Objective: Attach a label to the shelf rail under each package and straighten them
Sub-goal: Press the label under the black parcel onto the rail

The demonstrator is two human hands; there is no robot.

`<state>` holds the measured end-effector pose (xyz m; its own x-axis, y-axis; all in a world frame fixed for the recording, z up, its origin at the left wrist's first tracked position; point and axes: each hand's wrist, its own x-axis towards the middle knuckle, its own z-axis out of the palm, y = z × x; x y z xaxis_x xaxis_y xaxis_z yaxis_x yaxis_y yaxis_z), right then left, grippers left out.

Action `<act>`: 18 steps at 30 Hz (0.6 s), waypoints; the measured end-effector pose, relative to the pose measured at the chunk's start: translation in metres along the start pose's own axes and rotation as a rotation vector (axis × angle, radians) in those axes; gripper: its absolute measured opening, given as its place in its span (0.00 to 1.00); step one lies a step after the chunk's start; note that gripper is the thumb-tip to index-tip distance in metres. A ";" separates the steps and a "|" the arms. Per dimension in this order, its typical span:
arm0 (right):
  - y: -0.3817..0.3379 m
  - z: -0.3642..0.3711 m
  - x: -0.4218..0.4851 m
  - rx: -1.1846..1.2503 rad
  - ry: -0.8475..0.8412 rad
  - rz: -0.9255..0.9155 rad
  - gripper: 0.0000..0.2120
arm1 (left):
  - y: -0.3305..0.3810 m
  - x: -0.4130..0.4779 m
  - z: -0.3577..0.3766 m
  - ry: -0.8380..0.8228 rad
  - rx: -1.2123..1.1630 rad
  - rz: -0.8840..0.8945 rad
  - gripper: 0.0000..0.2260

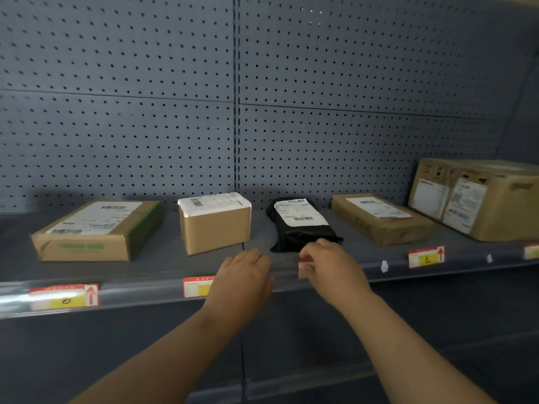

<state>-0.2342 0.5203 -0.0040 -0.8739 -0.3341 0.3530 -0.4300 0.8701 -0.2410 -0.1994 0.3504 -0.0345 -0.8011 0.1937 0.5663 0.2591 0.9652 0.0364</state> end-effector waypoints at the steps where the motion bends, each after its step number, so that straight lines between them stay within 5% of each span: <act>1: 0.012 -0.004 0.001 -0.007 0.000 -0.001 0.11 | 0.010 0.005 0.003 0.004 0.000 -0.006 0.09; 8: 0.075 -0.011 0.010 -0.017 -0.075 -0.048 0.12 | 0.052 0.027 0.023 0.023 -0.007 -0.102 0.17; 18: 0.092 -0.010 0.012 0.019 -0.047 -0.164 0.11 | 0.065 0.028 0.024 0.020 -0.005 -0.149 0.13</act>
<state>-0.2821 0.5998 -0.0125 -0.8010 -0.4884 0.3462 -0.5718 0.7954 -0.2010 -0.2184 0.4228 -0.0362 -0.8201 0.0452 0.5704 0.1414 0.9820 0.1255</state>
